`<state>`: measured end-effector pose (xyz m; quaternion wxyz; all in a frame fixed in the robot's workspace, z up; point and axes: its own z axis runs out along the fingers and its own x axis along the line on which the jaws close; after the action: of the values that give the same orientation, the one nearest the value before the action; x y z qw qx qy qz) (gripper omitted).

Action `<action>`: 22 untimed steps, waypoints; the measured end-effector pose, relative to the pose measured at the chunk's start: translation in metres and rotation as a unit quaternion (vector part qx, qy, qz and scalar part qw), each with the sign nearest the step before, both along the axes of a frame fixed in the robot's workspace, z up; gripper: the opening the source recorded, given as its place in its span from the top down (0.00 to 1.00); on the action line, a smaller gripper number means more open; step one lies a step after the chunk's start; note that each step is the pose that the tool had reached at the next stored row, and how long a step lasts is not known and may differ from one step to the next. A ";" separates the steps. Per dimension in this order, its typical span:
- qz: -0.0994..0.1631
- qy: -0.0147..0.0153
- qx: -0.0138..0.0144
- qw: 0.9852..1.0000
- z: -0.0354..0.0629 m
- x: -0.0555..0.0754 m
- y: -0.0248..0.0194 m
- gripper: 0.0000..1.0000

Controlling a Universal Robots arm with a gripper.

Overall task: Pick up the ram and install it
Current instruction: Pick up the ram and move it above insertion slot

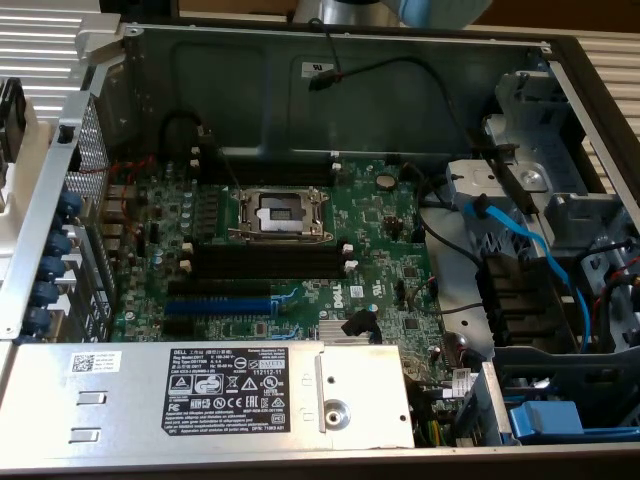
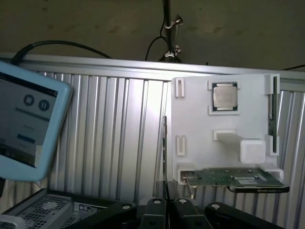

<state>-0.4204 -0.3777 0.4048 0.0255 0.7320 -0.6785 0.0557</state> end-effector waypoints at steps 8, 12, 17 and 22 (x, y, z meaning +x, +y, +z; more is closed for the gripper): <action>0.000 0.001 0.000 1.000 0.0233 0.029 -0.0137 0.88; 0.000 0.002 0.000 1.000 0.0234 0.041 -0.0154 0.88; 0.000 0.004 -0.001 1.000 0.0252 0.052 -0.0169 0.88; 0.000 0.006 -0.001 1.000 0.0325 0.080 -0.0218 0.88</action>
<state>-0.3408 -0.3996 0.4373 0.0301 0.7324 -0.6783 0.0516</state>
